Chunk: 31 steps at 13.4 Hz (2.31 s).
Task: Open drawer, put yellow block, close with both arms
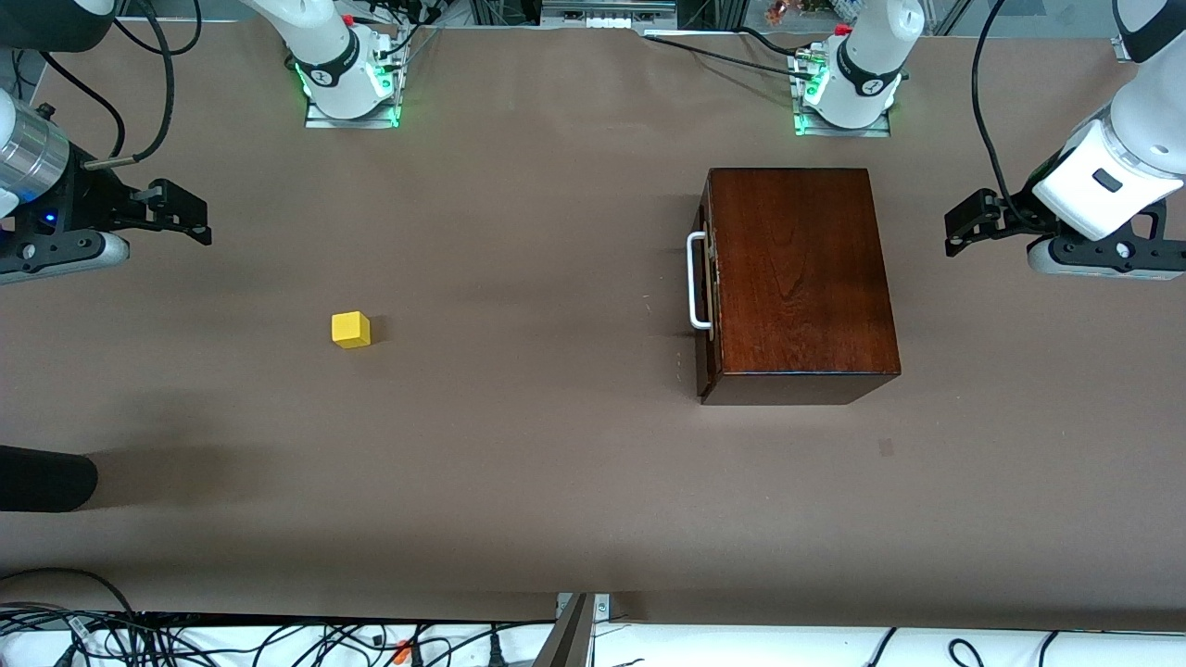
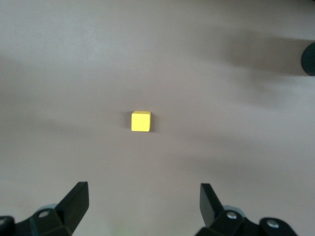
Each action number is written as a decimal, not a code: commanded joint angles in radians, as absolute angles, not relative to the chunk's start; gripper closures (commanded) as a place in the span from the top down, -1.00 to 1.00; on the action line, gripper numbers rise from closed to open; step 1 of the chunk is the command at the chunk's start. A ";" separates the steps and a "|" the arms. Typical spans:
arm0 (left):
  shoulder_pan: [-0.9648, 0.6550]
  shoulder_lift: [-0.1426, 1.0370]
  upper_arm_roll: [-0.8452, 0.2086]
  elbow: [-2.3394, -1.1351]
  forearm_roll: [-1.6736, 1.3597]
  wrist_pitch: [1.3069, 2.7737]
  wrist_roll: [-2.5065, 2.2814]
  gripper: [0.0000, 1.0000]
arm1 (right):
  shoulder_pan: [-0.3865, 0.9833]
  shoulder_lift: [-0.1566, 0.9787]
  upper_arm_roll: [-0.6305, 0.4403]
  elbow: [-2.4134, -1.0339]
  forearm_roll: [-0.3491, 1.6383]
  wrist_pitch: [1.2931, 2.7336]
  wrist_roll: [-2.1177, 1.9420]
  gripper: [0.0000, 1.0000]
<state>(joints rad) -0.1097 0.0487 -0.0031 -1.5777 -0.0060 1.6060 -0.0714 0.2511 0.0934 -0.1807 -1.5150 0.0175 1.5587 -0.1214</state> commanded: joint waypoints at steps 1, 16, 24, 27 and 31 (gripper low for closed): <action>-0.107 0.032 -0.003 -1.583 -0.005 1.611 -0.064 1.00 | 0.245 0.101 -0.179 -1.494 0.021 1.555 -0.112 1.00; -0.107 0.037 -0.005 -1.548 0.000 1.599 -0.066 1.00 | 0.244 0.101 -0.179 -1.494 0.021 1.559 -0.112 1.00; -0.115 0.037 -0.021 -1.546 -0.012 1.546 -0.081 1.00 | 0.239 0.104 -0.181 -1.493 0.021 1.577 -0.113 1.00; -0.123 0.038 -0.136 -1.543 -0.015 1.549 -0.252 1.00 | 0.239 0.104 -0.181 -1.493 0.020 1.585 -0.115 1.00; -0.130 0.089 -0.337 -1.543 0.003 1.606 -0.536 1.00 | 0.241 0.104 -0.179 -1.493 0.020 1.583 -0.111 1.00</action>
